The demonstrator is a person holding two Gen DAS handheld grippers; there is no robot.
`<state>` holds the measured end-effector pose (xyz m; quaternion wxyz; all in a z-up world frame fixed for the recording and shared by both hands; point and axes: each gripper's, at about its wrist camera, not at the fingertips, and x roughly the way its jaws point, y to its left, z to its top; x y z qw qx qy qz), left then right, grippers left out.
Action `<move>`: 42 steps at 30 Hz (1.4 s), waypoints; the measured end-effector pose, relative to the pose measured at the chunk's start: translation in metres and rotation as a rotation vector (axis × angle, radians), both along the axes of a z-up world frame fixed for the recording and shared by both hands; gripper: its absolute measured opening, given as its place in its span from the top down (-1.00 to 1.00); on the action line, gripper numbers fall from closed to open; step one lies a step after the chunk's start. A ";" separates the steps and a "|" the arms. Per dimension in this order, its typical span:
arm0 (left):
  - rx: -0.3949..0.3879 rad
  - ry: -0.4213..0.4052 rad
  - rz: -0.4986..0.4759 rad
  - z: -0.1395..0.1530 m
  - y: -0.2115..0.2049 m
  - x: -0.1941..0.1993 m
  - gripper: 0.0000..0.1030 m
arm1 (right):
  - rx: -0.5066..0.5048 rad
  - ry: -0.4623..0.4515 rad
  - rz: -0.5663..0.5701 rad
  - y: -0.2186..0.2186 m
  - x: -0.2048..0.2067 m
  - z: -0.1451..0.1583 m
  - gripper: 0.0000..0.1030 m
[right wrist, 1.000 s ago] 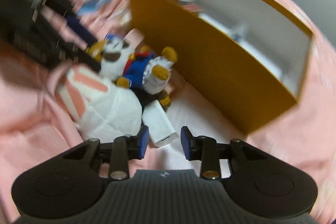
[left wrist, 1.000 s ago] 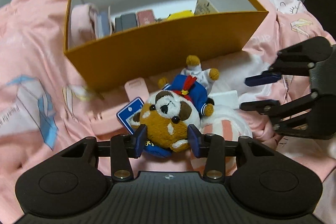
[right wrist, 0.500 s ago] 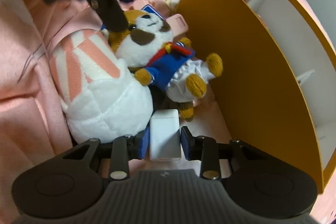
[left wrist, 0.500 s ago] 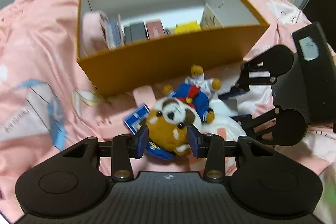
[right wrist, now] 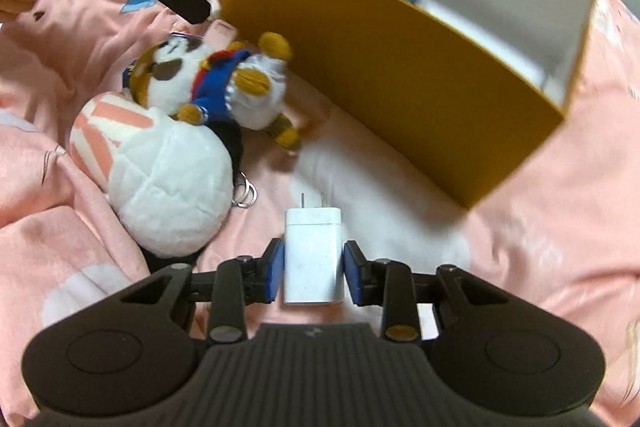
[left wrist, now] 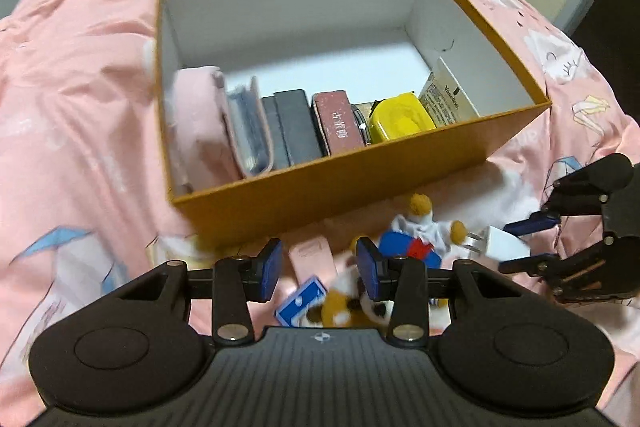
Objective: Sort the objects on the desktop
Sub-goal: 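Grasp the white charger with the right tool while the left tool pushes into the plush dog, then grasp the pink handheld fan beneath the plush dog with the left tool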
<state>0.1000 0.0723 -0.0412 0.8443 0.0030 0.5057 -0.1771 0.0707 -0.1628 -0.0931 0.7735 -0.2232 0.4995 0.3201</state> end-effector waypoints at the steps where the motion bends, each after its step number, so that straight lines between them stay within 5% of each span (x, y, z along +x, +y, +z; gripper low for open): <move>1: -0.011 0.012 -0.017 -0.004 0.000 0.004 0.09 | 0.008 0.002 -0.010 -0.002 -0.001 -0.001 0.34; 20: 0.026 0.134 -0.200 -0.017 -0.004 0.031 0.06 | 0.056 0.000 -0.048 -0.005 -0.010 -0.006 0.33; 28: 0.044 0.160 -0.281 -0.011 -0.009 0.017 0.41 | 0.056 -0.002 -0.052 -0.005 -0.009 -0.008 0.33; 36: 0.221 0.139 -0.423 -0.011 -0.037 0.014 0.45 | 0.052 -0.005 -0.054 -0.004 -0.008 -0.008 0.33; 42: 0.250 0.156 -0.521 -0.008 -0.048 0.012 0.62 | 0.051 -0.014 -0.059 -0.002 -0.010 -0.007 0.33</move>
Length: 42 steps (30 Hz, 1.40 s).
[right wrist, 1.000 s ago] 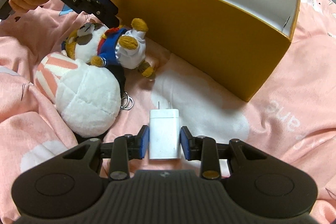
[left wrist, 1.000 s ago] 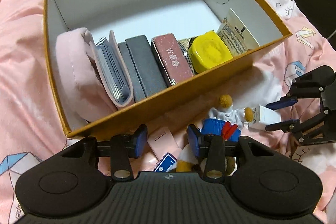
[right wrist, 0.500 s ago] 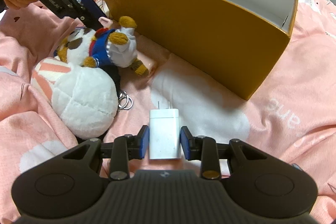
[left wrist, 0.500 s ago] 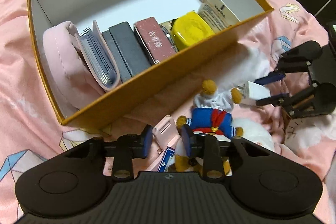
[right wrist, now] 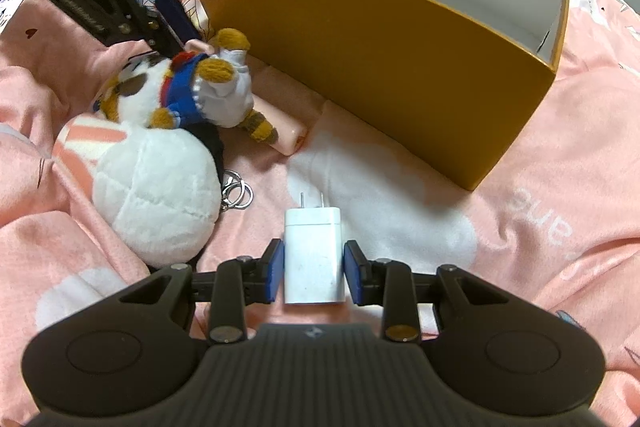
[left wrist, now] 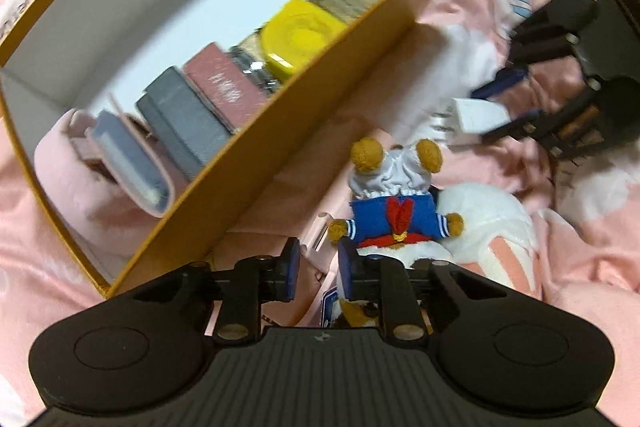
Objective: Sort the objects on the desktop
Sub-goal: 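Grasp the pink handheld fan beneath the plush dog with the left tool, then lift the pink fan into the orange box and open the left tool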
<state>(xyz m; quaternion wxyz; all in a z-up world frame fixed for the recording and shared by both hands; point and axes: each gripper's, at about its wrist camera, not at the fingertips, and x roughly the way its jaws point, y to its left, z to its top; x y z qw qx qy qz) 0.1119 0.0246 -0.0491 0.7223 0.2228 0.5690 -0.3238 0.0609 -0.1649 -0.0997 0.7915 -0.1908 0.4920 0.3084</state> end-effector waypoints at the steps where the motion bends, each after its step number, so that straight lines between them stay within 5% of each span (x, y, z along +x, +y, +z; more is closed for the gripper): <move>1: -0.004 0.004 -0.041 0.003 -0.001 -0.004 0.64 | 0.003 0.001 -0.002 0.000 0.000 0.000 0.33; 11: 0.080 0.012 -0.121 -0.009 -0.020 0.000 0.68 | 0.002 -0.002 -0.006 0.003 0.000 -0.001 0.33; 16: 0.038 0.057 -0.036 -0.019 -0.015 0.018 0.59 | 0.012 -0.006 -0.019 0.001 -0.004 0.000 0.33; 21: -0.003 0.027 0.042 -0.007 -0.005 0.003 0.71 | 0.021 -0.002 -0.024 0.001 -0.003 -0.001 0.33; 27: -0.119 0.023 0.288 0.016 0.037 -0.007 0.78 | 0.031 -0.001 -0.034 0.001 -0.003 -0.003 0.33; 32: -0.168 -0.013 0.400 0.032 0.058 -0.018 0.80 | 0.025 -0.002 -0.044 0.005 -0.003 -0.003 0.33; 42: -0.333 -0.064 0.557 0.067 0.074 -0.043 0.87 | 0.141 0.056 -0.232 -0.020 0.004 0.023 0.34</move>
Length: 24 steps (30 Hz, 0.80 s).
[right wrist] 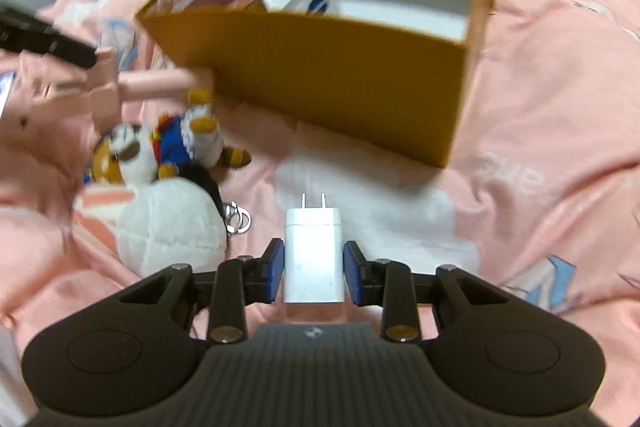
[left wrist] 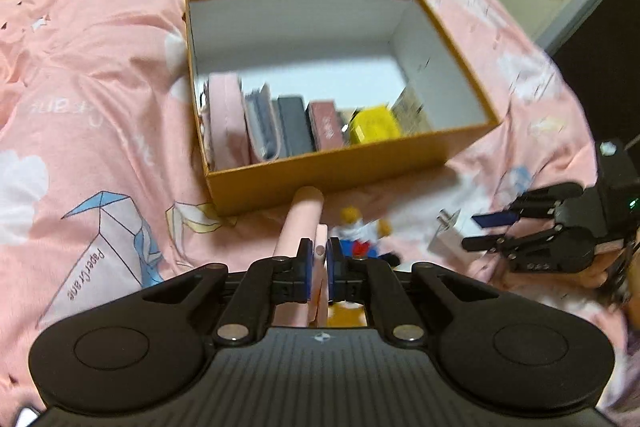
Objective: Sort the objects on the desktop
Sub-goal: 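Lift the pink fan into the orange box and open the left tool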
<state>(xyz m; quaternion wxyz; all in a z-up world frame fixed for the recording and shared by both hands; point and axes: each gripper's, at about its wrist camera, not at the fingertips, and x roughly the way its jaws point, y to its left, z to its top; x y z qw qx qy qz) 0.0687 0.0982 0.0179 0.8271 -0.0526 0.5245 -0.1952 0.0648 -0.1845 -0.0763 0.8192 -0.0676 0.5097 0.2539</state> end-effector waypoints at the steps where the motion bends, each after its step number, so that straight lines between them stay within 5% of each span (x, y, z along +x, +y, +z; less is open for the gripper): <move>1: -0.018 -0.007 0.014 0.005 0.001 -0.002 0.87 | 0.011 0.000 -0.019 -0.004 -0.001 0.006 0.34; 14: -0.266 -0.126 0.047 0.068 -0.027 -0.012 0.88 | 0.137 -0.081 -0.170 -0.032 -0.014 0.074 0.34; 24: -0.372 -0.205 0.147 0.078 -0.081 0.048 0.88 | 0.125 -0.243 -0.296 -0.053 0.007 0.122 0.34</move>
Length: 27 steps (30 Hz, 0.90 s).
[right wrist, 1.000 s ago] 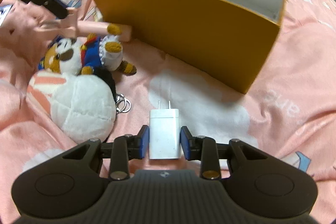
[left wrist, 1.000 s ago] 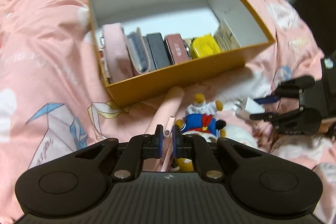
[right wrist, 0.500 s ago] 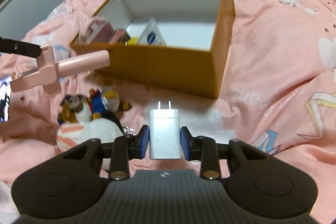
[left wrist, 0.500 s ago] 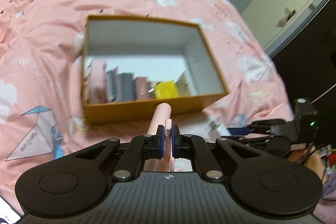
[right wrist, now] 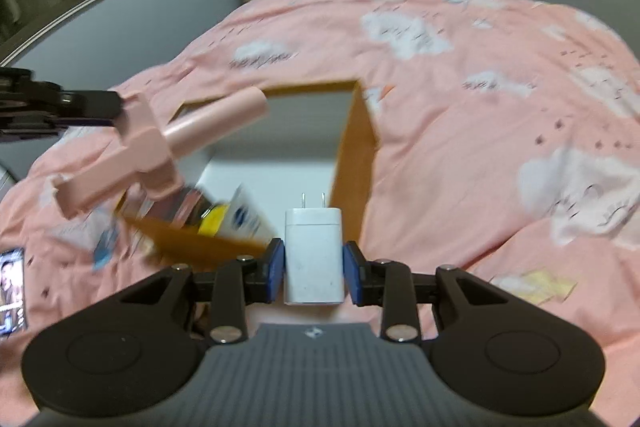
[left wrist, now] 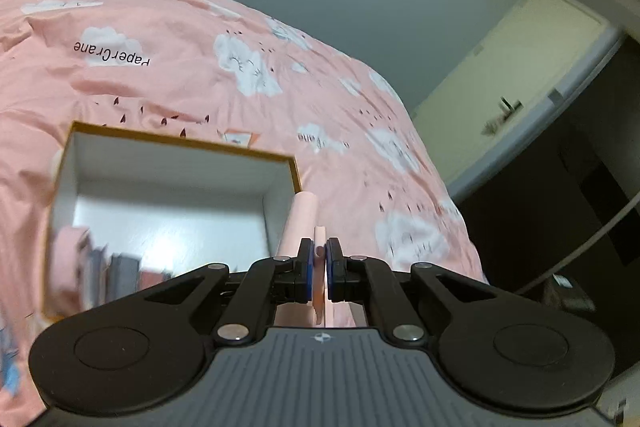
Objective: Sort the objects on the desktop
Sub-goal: 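Lift the pink fan into the orange box and open the left tool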
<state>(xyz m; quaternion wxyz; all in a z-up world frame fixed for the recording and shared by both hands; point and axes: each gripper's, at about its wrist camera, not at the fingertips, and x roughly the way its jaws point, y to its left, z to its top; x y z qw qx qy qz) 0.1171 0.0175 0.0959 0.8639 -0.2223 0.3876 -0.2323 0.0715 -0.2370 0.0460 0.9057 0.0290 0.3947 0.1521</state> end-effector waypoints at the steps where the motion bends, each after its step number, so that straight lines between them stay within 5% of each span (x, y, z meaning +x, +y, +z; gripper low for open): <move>1: 0.001 0.004 0.020 -0.005 -0.006 0.009 0.88 | 0.001 -0.002 -0.016 -0.002 0.004 0.000 0.34; 12: -0.078 0.217 0.191 -0.095 -0.046 0.084 0.87 | 0.011 0.037 -0.095 -0.013 0.044 -0.029 0.34; 27: 0.065 0.336 0.121 -0.141 -0.084 0.103 0.87 | 0.001 0.071 -0.071 -0.015 0.052 -0.053 0.34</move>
